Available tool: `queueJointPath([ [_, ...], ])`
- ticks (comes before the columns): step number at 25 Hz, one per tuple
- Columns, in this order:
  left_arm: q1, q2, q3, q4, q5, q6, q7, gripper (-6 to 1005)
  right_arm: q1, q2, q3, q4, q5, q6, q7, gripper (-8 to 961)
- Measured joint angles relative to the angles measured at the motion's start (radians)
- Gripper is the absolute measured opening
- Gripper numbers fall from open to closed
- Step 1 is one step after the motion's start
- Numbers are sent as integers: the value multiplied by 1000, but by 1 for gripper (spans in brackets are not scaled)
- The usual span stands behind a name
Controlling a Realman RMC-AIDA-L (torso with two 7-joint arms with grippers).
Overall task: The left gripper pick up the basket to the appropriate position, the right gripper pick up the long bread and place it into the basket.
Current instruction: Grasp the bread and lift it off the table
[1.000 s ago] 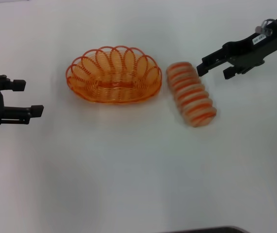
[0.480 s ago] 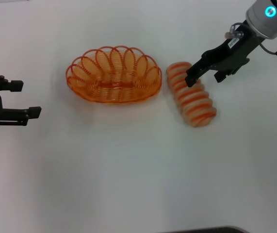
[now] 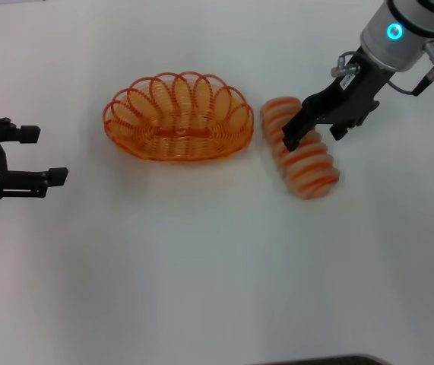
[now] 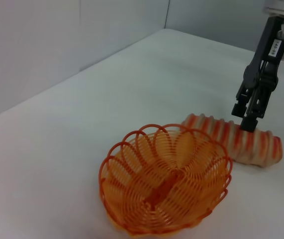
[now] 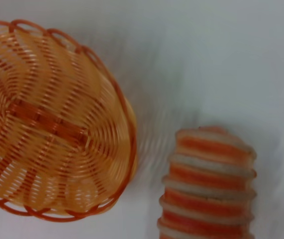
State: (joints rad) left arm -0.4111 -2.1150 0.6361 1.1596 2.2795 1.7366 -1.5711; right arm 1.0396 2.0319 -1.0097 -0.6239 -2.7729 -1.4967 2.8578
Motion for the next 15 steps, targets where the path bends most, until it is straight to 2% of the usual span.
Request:
queueJointPath([
  [15, 2, -6, -2, -3, -5, -2, 5, 852, 44, 25, -83, 50, -31, 26, 33, 938],
])
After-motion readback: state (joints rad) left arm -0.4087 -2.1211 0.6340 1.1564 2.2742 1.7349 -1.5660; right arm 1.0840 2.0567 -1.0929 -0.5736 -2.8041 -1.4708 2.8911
